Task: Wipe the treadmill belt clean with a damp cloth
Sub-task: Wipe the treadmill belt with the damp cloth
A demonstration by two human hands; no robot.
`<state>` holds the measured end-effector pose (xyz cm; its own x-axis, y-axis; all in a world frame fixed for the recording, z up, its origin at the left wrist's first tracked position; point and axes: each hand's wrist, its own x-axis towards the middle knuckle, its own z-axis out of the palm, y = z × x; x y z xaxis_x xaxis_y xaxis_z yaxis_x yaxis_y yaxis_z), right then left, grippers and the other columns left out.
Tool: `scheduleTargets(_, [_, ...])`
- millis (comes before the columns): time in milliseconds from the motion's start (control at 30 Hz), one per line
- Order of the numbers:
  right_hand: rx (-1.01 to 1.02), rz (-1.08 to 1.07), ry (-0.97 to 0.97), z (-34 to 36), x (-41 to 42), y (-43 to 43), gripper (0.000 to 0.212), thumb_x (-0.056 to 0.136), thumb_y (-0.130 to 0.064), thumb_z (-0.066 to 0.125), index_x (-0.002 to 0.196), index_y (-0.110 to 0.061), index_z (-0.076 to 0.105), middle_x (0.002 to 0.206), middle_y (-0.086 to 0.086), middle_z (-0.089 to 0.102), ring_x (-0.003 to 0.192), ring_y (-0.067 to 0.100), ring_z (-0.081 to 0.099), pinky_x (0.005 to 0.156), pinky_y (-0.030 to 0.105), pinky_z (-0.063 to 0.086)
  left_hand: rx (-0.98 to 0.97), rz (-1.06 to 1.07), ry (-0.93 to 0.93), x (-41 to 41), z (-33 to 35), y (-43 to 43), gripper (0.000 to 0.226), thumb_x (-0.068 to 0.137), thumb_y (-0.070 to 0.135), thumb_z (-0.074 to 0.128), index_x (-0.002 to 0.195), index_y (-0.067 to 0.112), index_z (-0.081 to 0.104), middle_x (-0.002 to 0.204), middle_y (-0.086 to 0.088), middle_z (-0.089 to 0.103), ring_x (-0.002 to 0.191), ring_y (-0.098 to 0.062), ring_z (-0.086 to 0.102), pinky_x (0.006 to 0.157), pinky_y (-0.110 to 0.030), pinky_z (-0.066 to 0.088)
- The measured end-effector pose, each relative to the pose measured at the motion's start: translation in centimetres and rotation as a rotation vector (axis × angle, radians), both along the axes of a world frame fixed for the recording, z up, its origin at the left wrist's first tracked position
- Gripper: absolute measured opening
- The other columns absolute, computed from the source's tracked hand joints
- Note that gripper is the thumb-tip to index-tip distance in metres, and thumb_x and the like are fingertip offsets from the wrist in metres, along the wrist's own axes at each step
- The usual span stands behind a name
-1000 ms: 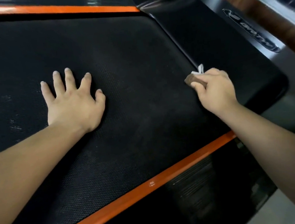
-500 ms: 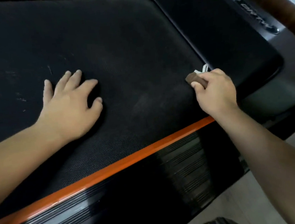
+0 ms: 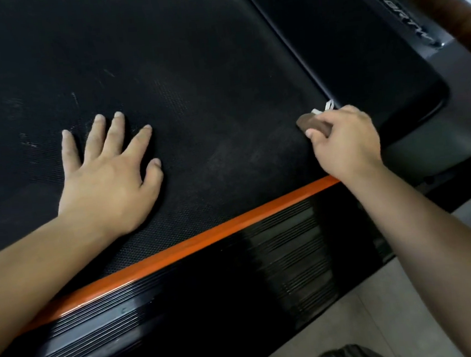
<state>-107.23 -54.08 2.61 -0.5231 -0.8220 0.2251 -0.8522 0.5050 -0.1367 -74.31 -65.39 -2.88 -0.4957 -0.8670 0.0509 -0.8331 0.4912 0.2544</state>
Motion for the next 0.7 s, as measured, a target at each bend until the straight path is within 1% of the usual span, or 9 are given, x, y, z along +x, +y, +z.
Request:
scheduleTargets(67, [-0.004, 0.139, -0.062, -0.2, 1.7, 1.0, 0.028, 0.088, -0.031, 0.071, 0.114, -0.025, 0.073, 0.108, 0.002, 0.064, 0.104, 0.023, 0.059, 0.093, 0.035, 0.048, -0.004, 0.001, 0.002, 0.0, -0.1, 0.1, 0.07, 0.098, 0.058, 0.019, 0.16, 0.028, 0.032, 0.171, -0.012, 0.018, 0.159, -0.032, 0.004, 0.124, -0.063, -0.003])
scheduleTargets(133, [0.03, 0.255, -0.109, 0.1, 2.5, 2.0, 0.025, 0.087, -0.029, 0.072, 0.112, -0.025, 0.074, 0.103, -0.001, 0.064, 0.098, 0.019, 0.06, 0.09, 0.034, 0.05, -0.007, 0.0, 0.009, 0.0, -0.1, 0.0, 0.069, 0.098, 0.058, 0.019, 0.159, 0.028, 0.033, 0.171, -0.012, 0.019, 0.159, -0.032, 0.006, 0.124, -0.063, -0.002])
scheduleTargets(167, [0.033, 0.251, -0.102, 0.3, 1.8, 1.7, 0.026, 0.087, -0.029, 0.072, 0.112, -0.025, 0.074, 0.103, 0.0, 0.064, 0.099, 0.02, 0.061, 0.09, 0.035, 0.05, -0.008, -0.001, 0.013, 0.0, 0.0, 0.0, 0.069, 0.098, 0.058, 0.02, 0.159, 0.028, 0.034, 0.171, -0.012, 0.019, 0.159, -0.032, 0.006, 0.124, -0.063, -0.002])
scheduleTargets(267, [-0.02, -0.017, -0.109, 0.7, -0.3, -0.4, 0.027, 0.09, -0.03, 0.069, 0.116, -0.023, 0.073, 0.111, 0.006, 0.063, 0.107, 0.029, 0.061, 0.094, 0.036, 0.048, 0.003, -0.009, 0.03, 0.2, 0.1, 0.1, 0.071, 0.097, 0.058, 0.02, 0.159, 0.027, 0.036, 0.171, -0.012, 0.02, 0.159, -0.032, 0.007, 0.125, -0.062, -0.002])
scheduleTargets(333, [-0.064, -0.08, -0.122, 0.1, 1.5, -1.1, 0.029, 0.09, -0.03, 0.069, 0.118, -0.02, 0.073, 0.115, 0.011, 0.063, 0.109, 0.033, 0.061, 0.096, 0.036, 0.046, 0.009, -0.01, 0.037, 0.3, 0.2, 0.1, 0.072, 0.096, 0.059, 0.02, 0.158, 0.027, 0.037, 0.171, -0.011, 0.02, 0.159, -0.031, 0.007, 0.125, -0.06, -0.002])
scheduleTargets(433, [-0.098, 0.171, -0.164, -0.9, 7.2, -0.3, 0.024, 0.087, -0.031, 0.072, 0.108, -0.021, 0.076, 0.103, 0.004, 0.065, 0.096, 0.025, 0.062, 0.086, 0.031, 0.045, 0.031, -0.031, 0.05, 0.6, 0.4, 0.0, 0.073, 0.095, 0.06, 0.022, 0.158, 0.027, 0.038, 0.171, -0.011, 0.02, 0.159, -0.03, 0.007, 0.126, -0.059, -0.002])
scheduleTargets(500, [-0.044, 0.355, -0.211, -0.8, 9.3, 0.6, 0.015, 0.086, -0.032, 0.073, 0.097, -0.023, 0.076, 0.092, -0.003, 0.06, 0.086, 0.018, 0.06, 0.076, 0.03, 0.047, 0.061, -0.069, 0.061, 1.4, 0.8, -0.2, 0.076, 0.093, 0.062, 0.022, 0.158, 0.027, 0.038, 0.171, -0.01, 0.02, 0.16, -0.028, 0.007, 0.127, -0.056, -0.001])
scheduleTargets(567, [-0.027, 0.409, -0.212, -0.3, 8.3, -0.1, 0.017, 0.085, -0.032, 0.073, 0.101, -0.025, 0.077, 0.093, -0.003, 0.061, 0.089, 0.02, 0.061, 0.08, 0.031, 0.049, 0.074, -0.108, 0.041, 2.9, 1.1, -0.5, 0.079, 0.091, 0.065, 0.02, 0.158, 0.027, 0.037, 0.171, -0.009, 0.019, 0.16, -0.025, 0.007, 0.128, -0.053, 0.0])
scheduleTargets(700, [-0.096, 0.08, -0.157, 0.0, 4.1, -4.3, 0.032, 0.09, -0.032, 0.07, 0.119, -0.019, 0.072, 0.117, 0.01, 0.065, 0.11, 0.031, 0.062, 0.092, 0.029, 0.043, 0.08, -0.006, -0.036, 7.3, 1.0, -0.6, 0.078, 0.091, 0.073, 0.016, 0.159, 0.038, 0.031, 0.172, -0.004, 0.014, 0.16, -0.023, 0.003, 0.124, -0.061, -0.002])
